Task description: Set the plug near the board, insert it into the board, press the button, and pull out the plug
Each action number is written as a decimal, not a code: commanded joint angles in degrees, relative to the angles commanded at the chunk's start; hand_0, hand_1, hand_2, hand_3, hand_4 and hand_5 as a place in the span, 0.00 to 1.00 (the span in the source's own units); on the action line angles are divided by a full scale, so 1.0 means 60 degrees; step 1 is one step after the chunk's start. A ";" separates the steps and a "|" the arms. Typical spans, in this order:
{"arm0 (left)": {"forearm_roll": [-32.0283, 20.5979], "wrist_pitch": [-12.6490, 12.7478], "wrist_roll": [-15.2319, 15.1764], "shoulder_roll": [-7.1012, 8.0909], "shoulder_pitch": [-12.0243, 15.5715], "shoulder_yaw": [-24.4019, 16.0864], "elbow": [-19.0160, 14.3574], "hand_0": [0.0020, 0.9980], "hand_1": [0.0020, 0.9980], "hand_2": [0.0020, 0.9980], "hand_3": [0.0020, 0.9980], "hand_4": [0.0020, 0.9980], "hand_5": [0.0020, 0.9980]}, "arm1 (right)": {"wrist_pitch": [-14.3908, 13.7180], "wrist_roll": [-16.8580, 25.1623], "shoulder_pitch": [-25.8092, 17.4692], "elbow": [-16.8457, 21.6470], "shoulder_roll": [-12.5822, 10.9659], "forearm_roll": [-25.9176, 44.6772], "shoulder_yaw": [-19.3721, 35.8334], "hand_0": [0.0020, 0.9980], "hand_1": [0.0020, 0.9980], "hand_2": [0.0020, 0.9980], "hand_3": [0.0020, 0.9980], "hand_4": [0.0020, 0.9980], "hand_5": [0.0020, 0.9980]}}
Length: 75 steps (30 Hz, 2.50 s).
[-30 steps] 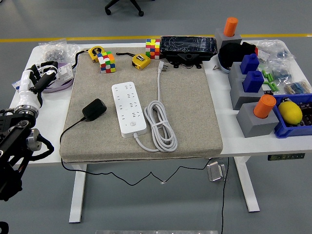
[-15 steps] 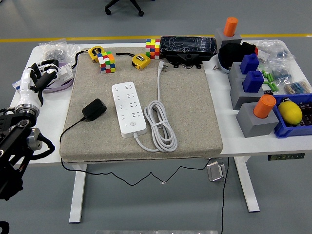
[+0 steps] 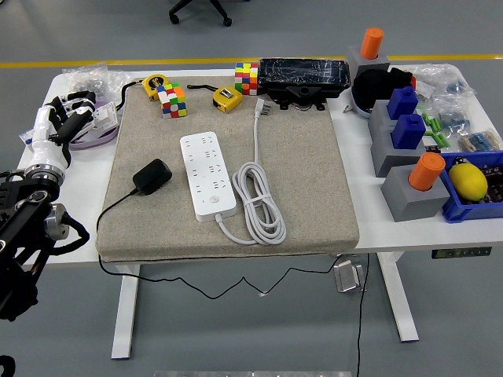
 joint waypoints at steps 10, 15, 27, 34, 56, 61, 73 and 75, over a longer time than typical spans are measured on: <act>-0.0032 0.0013 -0.0058 -0.0009 0.0023 -0.0028 -0.0145 0.63 0.66 0.59 0.57 0.70 0.32 | -0.0014 0.0009 0.0024 0.0066 -0.0034 -0.0035 0.0029 0.61 0.68 0.69 0.57 0.92 0.45; -0.0010 0.0020 -0.0062 -0.0008 0.0011 -0.0056 -0.0231 0.63 0.66 0.59 0.57 0.70 0.32 | -0.0006 0.0004 0.0029 0.0059 -0.0023 -0.0023 0.0004 0.61 0.68 0.69 0.57 0.92 0.45; -0.0005 -0.0020 -0.0076 -0.0009 -0.0014 -0.0051 -0.0424 0.63 0.66 0.59 0.57 0.70 0.32 | -0.0003 -0.0004 0.0020 0.0019 -0.0037 -0.0058 0.0048 0.61 0.68 0.69 0.57 0.92 0.45; 0.0007 -0.0047 -0.0098 0.0006 -0.0004 -0.0085 -0.0526 0.63 0.66 0.59 0.57 0.70 0.32 | 0.0006 -0.0005 0.0028 0.0018 -0.0017 -0.0050 0.0026 0.61 0.68 0.69 0.57 0.92 0.45; -0.0118 -0.0175 -0.0196 0.0083 -0.0024 -0.0024 -0.0713 0.63 0.66 0.59 0.57 0.71 0.32 | -0.0030 0.0013 0.0127 0.0048 -0.0078 -0.0030 -0.0101 0.61 0.68 0.69 0.57 0.92 0.44; -0.0124 -0.0157 -0.0204 0.0074 -0.0015 0.0010 -0.0766 0.63 0.66 0.59 0.57 0.71 0.32 | -0.0027 0.0013 0.0168 0.0068 -0.0101 -0.0017 -0.0151 0.61 0.68 0.69 0.57 0.92 0.44; -0.0103 -0.0151 -0.0223 0.0072 0.0010 -0.0008 -0.0818 0.63 0.66 0.59 0.57 0.72 0.32 | -0.0023 0.0009 0.0104 0.0035 -0.0085 -0.0017 -0.0171 0.61 0.67 0.69 0.57 0.92 0.44; -0.0095 -0.0154 -0.0218 0.0069 0.0034 -0.0010 -0.0828 0.63 0.66 0.59 0.57 0.72 0.32 | -0.0024 0.0012 0.0091 0.0054 -0.0084 -0.0024 -0.0149 0.61 0.67 0.69 0.57 0.92 0.44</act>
